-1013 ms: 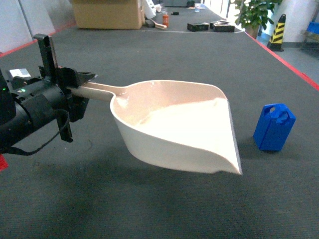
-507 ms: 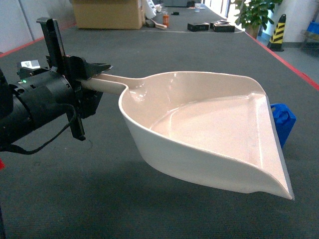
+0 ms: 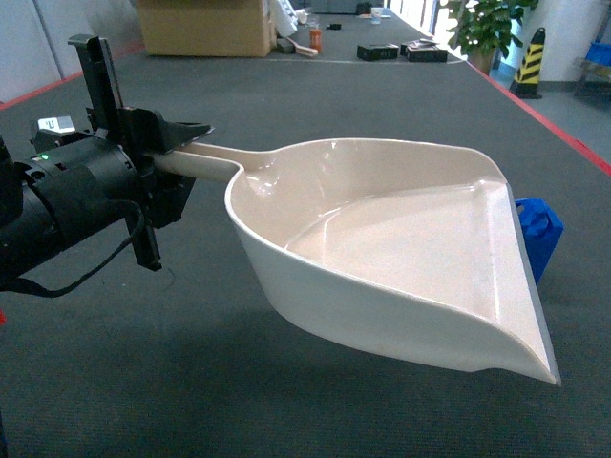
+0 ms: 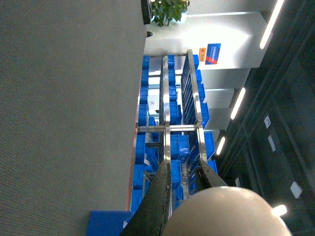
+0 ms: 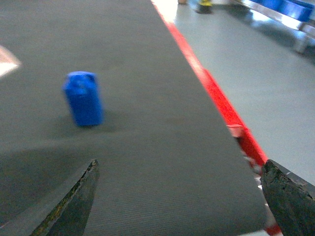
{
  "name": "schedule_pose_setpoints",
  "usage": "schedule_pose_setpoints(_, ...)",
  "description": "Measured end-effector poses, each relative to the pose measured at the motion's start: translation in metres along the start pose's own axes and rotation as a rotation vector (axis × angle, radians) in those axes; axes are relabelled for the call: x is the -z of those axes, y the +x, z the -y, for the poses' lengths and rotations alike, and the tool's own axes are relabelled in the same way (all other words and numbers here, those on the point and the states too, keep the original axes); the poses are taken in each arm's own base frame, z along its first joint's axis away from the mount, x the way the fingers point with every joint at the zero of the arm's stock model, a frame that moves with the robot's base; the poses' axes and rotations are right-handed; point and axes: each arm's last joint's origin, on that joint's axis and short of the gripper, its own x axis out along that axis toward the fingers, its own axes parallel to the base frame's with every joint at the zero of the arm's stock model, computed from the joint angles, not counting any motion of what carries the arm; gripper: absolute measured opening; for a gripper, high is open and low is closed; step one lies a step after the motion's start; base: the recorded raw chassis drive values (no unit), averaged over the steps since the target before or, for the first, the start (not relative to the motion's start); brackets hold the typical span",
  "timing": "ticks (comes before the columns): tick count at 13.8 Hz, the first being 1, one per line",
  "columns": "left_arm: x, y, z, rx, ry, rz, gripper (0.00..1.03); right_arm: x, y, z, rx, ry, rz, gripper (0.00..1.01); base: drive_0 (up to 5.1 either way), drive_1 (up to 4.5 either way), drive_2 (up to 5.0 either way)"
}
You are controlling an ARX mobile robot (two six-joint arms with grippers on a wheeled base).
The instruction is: Place part in tray to right shelf
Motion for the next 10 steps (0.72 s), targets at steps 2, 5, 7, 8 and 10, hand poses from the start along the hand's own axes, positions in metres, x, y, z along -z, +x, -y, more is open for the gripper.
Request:
schedule_pose_setpoints(2,0.000,0.000,0.000,-0.001,0.000,-0.001,0.13,-0.012,0.024,0.011,0.135,0.016,-0.026,0.98,0.0,0.00,0.0)
schedule_pose_setpoints(5,0.000,0.000,0.000,0.000,0.000,-0.005,0.13,-0.032,0.080,0.007,0.021,0.041,-0.074,0.98,0.0,0.00,0.0)
schedule_pose_setpoints(7,0.000,0.000,0.000,0.001,0.001,-0.003,0.13,-0.033,0.116,0.002,-0.043,0.055,-0.150,0.98,0.0,0.00,0.0)
schedule_pose_setpoints(8,0.000,0.000,0.000,0.000,0.000,-0.004,0.13,-0.034,0.135,-0.001,-0.071,0.070,-0.188,0.98,0.0,0.00,0.0)
schedule_pose_setpoints(10,0.001,0.000,0.000,0.001,0.000,-0.005,0.13,-0.035,0.164,-0.016,-0.131,0.073,-0.238,0.98,0.0,0.00,0.0)
